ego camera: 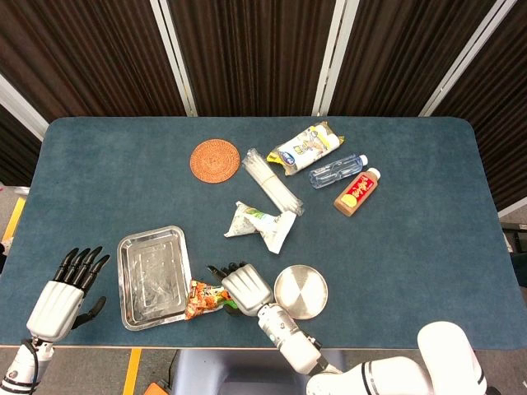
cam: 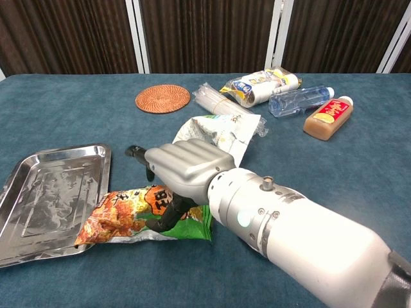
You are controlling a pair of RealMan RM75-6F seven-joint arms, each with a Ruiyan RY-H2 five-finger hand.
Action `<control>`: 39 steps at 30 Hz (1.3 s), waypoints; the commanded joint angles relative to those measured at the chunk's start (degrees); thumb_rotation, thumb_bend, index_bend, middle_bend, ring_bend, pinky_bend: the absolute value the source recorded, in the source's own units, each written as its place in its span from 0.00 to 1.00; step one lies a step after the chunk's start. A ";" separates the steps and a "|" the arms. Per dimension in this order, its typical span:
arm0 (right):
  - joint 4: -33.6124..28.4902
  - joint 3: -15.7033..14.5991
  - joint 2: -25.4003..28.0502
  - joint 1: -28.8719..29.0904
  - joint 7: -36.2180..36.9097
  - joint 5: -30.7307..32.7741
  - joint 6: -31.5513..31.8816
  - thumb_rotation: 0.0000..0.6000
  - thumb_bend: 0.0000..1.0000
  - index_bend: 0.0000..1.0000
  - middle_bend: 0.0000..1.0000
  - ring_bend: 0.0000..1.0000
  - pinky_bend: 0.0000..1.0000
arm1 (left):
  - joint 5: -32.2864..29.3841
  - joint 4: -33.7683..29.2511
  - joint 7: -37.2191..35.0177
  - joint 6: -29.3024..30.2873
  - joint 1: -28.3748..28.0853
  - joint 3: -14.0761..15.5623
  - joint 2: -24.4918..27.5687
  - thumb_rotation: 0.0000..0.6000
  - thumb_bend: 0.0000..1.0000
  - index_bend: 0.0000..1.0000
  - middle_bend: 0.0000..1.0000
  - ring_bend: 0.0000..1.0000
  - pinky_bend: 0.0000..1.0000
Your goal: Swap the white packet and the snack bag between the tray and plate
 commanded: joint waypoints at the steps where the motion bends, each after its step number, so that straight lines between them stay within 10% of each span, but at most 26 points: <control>1: -2.64 0.30 2.06 0.80 -2.10 2.77 0.26 1.00 0.24 0.00 0.07 0.03 0.16 | 0.07 0.04 -0.14 0.22 0.10 -0.10 0.06 1.00 0.35 0.00 0.00 0.00 0.03; 13: -10.84 7.08 16.77 1.57 1.97 10.00 2.97 1.00 0.19 0.00 0.00 0.00 0.06 | -0.95 -0.18 -0.30 -1.09 0.01 -0.60 0.22 1.00 0.35 0.00 0.00 0.00 0.03; 30: 22.29 15.47 0.04 21.56 -3.23 32.80 -1.29 1.00 0.19 0.00 0.00 0.00 0.00 | -5.09 1.20 -1.14 -5.77 -1.20 -2.24 -0.38 1.00 0.36 0.00 0.00 0.00 0.03; 39: 31.98 13.67 -2.80 23.02 -0.62 34.21 -5.64 1.00 0.19 0.00 0.00 0.00 0.04 | -6.21 1.52 -1.54 -6.71 -1.35 -2.63 -0.30 1.00 0.36 0.00 0.00 0.00 0.03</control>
